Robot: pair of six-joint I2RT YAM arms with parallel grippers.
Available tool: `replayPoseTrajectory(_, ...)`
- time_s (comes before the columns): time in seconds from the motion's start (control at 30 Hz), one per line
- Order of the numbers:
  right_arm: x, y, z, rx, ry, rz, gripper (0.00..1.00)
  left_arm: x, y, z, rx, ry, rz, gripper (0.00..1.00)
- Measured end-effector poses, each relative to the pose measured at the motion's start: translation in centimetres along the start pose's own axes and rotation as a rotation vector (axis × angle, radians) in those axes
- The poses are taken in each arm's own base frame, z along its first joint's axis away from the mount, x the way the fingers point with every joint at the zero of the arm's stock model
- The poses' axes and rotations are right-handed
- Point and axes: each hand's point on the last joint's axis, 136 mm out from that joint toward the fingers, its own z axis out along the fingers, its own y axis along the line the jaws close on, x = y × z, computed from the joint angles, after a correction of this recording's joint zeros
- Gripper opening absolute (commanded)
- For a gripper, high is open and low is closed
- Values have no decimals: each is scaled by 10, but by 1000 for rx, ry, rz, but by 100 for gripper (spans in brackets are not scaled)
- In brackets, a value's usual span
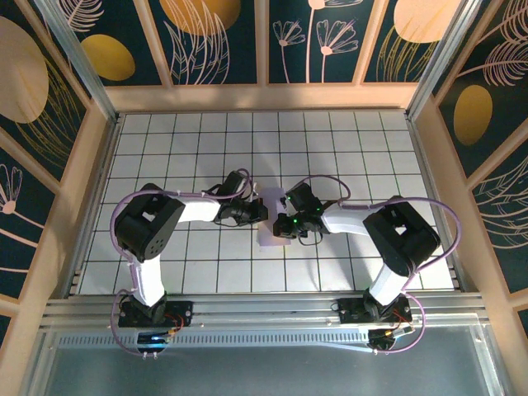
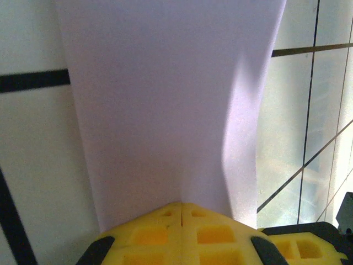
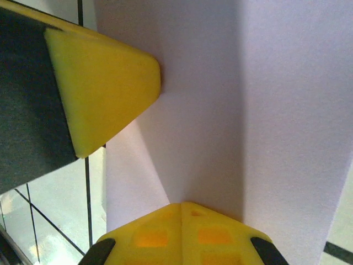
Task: Fold a paper plane with a square sheet of paper (fold left side to right side)
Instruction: First fold the square sheet of paper in half at the center of the table.
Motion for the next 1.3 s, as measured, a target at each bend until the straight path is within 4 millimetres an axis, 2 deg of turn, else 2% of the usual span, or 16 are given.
replayPoseTrajectory(0.13,-3,0,0,2,-12,-3,0,-14,3,-1,-8,-16,-4,0)
replayPoseTrajectory(0.33,-3,0,0,3,-13,-3,0,-47,19,-10,-39,-93,-28,0)
replayPoseTrajectory(0.43,-3,0,0,3,-13,-3,0,-56,24,-12,-45,-105,-35,0)
replayPoseTrajectory(0.8,-3,0,0,3,-15,-4,0,-58,24,-12,-50,-108,-21,0)
replayPoseTrajectory(0.97,-3,0,0,3,-15,-4,0,-55,28,-27,-42,-143,-22,0)
replayPoseTrajectory(1.1,-3,0,0,3,-15,-4,0,-54,20,-35,9,-159,-15,0)
replayPoseTrajectory(1.3,-3,0,0,3,-15,-4,0,-54,6,-34,65,-154,5,0)
